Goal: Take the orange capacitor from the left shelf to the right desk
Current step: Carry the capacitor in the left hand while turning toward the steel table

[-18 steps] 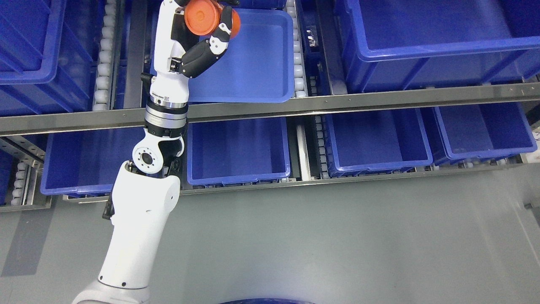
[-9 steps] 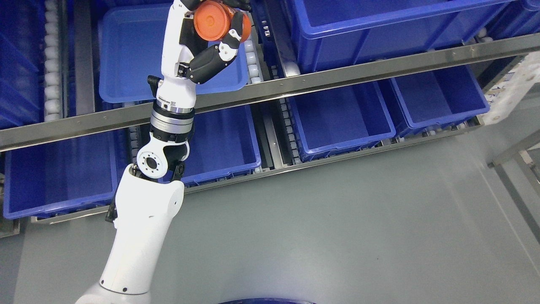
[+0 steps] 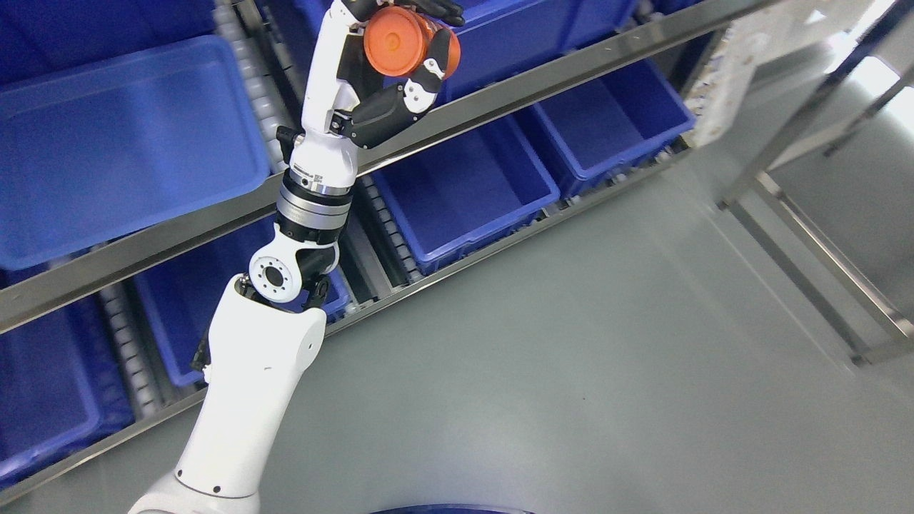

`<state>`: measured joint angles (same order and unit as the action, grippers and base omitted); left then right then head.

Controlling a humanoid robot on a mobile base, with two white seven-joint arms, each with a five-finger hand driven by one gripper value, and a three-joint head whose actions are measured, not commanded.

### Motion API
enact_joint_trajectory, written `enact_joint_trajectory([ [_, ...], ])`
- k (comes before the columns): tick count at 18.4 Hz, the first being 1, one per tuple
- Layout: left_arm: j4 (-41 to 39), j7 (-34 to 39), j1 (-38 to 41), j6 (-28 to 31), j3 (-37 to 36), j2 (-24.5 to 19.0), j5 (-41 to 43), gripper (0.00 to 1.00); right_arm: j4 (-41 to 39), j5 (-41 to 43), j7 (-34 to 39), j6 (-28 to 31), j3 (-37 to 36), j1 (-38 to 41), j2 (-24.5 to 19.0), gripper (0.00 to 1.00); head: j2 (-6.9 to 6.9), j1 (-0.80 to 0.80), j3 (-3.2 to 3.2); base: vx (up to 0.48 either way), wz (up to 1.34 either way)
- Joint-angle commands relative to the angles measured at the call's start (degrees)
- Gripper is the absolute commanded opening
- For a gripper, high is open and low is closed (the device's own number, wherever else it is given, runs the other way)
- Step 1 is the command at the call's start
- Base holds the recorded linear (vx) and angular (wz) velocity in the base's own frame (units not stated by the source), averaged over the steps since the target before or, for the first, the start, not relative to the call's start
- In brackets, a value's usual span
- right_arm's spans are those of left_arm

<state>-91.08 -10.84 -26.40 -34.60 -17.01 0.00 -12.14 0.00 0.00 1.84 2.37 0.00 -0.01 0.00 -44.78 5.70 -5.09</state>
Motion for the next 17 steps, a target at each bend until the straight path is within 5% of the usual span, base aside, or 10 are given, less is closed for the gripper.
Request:
enact_joint_trajectory([
  [1,-0.6,0.1,-0.9,0.4,-5.7,-1.0,0.0,0.03,-1.9,-0.3,0.0,0.0,-0.5,-0.1,1.0,1.0,0.0,0.0,0.0,0.083,-0.91],
  [17,-0.6,0.1,-1.0,0.7,-8.3,-1.0,0.0,0.04,-1.9,-0.3,0.0,0.0,-0.6,-0.1,1.0,1.0,0.0,0.0,0.0,0.254,-0.94],
])
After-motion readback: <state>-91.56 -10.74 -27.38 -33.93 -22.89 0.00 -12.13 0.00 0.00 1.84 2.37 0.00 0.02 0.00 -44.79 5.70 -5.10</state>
